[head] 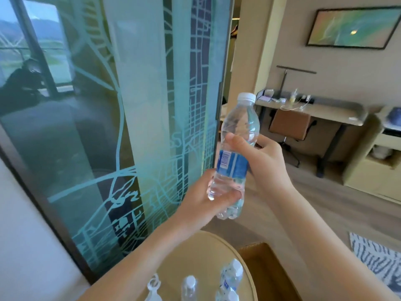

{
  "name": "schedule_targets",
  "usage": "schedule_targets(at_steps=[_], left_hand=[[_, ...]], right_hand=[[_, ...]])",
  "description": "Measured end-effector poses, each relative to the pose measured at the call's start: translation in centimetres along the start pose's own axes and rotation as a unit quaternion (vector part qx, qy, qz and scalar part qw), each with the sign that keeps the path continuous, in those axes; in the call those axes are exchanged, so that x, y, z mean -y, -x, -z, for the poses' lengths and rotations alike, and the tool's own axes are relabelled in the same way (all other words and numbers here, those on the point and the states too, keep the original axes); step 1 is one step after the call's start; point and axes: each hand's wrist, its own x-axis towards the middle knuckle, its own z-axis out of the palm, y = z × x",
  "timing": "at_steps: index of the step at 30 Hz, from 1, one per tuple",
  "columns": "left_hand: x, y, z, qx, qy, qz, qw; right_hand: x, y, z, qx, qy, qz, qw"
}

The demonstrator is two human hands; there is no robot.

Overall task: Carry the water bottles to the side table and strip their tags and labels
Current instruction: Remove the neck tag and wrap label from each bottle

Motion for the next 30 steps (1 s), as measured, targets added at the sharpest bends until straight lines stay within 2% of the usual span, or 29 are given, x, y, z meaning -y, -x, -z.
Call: schedule_targets(at_steps=[7, 15, 30], left_hand=[[-0.2, 0.1, -1.0, -0.023, 0.025, -0.013, 0.999], [0.2, 0.6, -2.3, -0.072, -0.018, -0.022, 0.997], [0.3, 1.8, -2.5, -0.051, 0.035, -0.017, 0.998]], right_hand=[[0.2, 0.3, 1.8, 0.091, 0.083, -0.006, 0.992], [-1.1, 2.4, 2.3, 0.026, 0.172, 0.036, 0.984], [-1.2, 3.4, 4.3, 0.113, 0.117, 0.037, 0.986]])
